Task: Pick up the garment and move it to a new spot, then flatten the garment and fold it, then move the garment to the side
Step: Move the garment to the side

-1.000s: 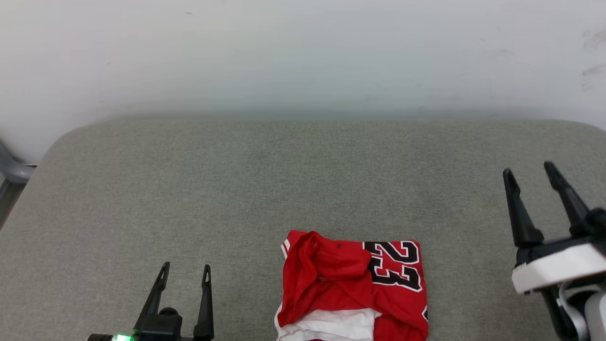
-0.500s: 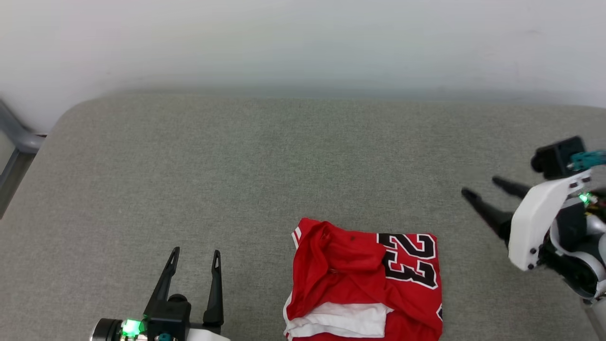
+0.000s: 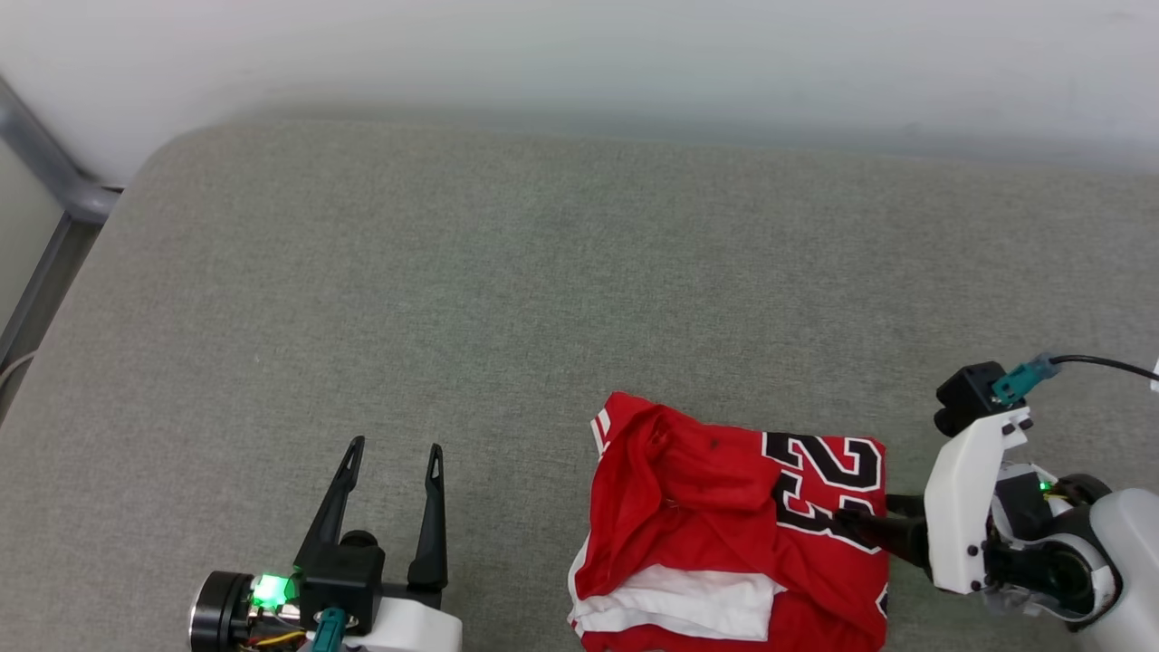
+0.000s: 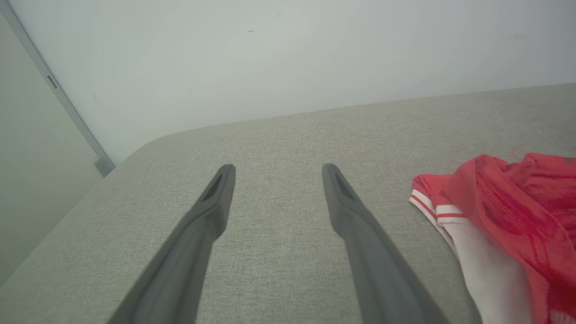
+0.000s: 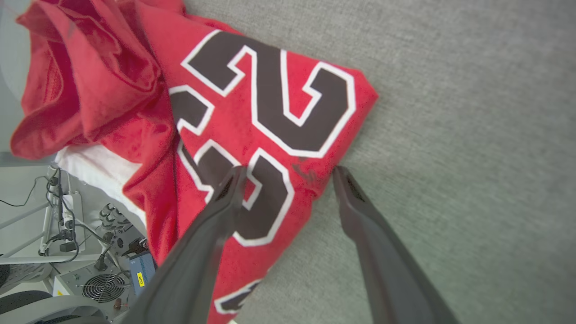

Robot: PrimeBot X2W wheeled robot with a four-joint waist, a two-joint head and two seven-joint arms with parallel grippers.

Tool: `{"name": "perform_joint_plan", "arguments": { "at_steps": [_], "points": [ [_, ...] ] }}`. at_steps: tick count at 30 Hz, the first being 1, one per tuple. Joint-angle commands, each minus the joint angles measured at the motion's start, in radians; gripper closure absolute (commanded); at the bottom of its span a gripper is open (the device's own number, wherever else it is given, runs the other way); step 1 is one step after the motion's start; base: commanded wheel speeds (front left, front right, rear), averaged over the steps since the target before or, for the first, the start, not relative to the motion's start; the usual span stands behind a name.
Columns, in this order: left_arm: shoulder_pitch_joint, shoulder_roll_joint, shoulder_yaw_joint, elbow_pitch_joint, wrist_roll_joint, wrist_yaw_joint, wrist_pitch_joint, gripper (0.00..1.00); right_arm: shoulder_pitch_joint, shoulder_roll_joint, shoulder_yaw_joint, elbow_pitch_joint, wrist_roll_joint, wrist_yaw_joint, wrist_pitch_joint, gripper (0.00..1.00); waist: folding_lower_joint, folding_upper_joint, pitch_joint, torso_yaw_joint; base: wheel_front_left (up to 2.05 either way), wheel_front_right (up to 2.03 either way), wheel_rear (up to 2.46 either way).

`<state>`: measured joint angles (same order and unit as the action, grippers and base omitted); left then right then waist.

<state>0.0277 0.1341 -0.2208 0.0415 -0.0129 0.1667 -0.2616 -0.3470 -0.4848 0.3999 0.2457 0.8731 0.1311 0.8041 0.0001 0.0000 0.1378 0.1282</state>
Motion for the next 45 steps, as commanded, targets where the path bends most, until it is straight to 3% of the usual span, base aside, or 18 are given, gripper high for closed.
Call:
{"name": "perform_joint_plan", "arguments": {
  "at_steps": [1, 7, 12, 13, 14, 24, 32, 45],
  "points": [
    [-0.017, -0.004, -0.002, 0.002, 0.004, -0.004, -0.005, 0.00, 0.011, 0.015, 0.004, 0.012, 0.008, -0.001, -0.011, 0.00, -0.0001, 0.0000, 0.017, 0.013, 0.00, 0.00, 0.00],
    [-0.039, -0.009, -0.012, 0.006, 0.006, -0.007, -0.005, 0.00, 0.044, 0.050, 0.061, 0.070, 0.009, -0.001, -0.031, 0.00, -0.0001, 0.0000, 0.047, 0.033, 0.00, 0.00, 0.00],
    [-0.052, -0.013, -0.016, 0.012, 0.005, -0.003, -0.005, 0.00, 0.079, 0.036, 0.117, 0.088, -0.004, -0.001, -0.083, 0.00, -0.0001, 0.0000, 0.057, 0.043, 0.00, 0.00, 0.00],
    [-0.053, -0.013, -0.015, 0.013, 0.005, -0.001, -0.005, 0.00, 0.076, 0.034, 0.119, 0.087, -0.002, -0.001, -0.106, 0.77, -0.0001, 0.0000, 0.057, 0.043, 0.00, 0.00, 0.00],
    [-0.053, -0.013, -0.014, 0.013, 0.004, 0.000, -0.005, 0.00, 0.068, 0.032, 0.117, 0.083, 0.000, -0.001, -0.132, 1.00, -0.0001, 0.0000, 0.056, 0.042, 0.00, 0.00, 0.00],
    [-0.023, -0.013, -0.010, 0.018, -0.002, 0.009, -0.005, 0.00, -0.018, -0.034, 0.141, 0.023, -0.038, -0.001, -0.322, 1.00, -0.0001, 0.0000, 0.017, 0.013, 0.00, 0.00, 0.00],
    [0.009, -0.002, 0.006, 0.008, -0.006, 0.018, -0.005, 0.00, -0.074, -0.111, 0.187, -0.026, -0.137, -0.001, -0.454, 1.00, -0.0001, 0.0000, -0.015, -0.066, 0.00, 0.00, 0.00],
    [-0.002, 0.006, 0.028, -0.028, 0.002, 0.032, -0.003, 0.00, -0.161, -0.235, 0.194, -0.080, -0.180, -0.001, -0.486, 1.00, -0.0001, 0.0000, 0.023, -0.235, 0.00, 0.00, 0.00]
  ]
}}
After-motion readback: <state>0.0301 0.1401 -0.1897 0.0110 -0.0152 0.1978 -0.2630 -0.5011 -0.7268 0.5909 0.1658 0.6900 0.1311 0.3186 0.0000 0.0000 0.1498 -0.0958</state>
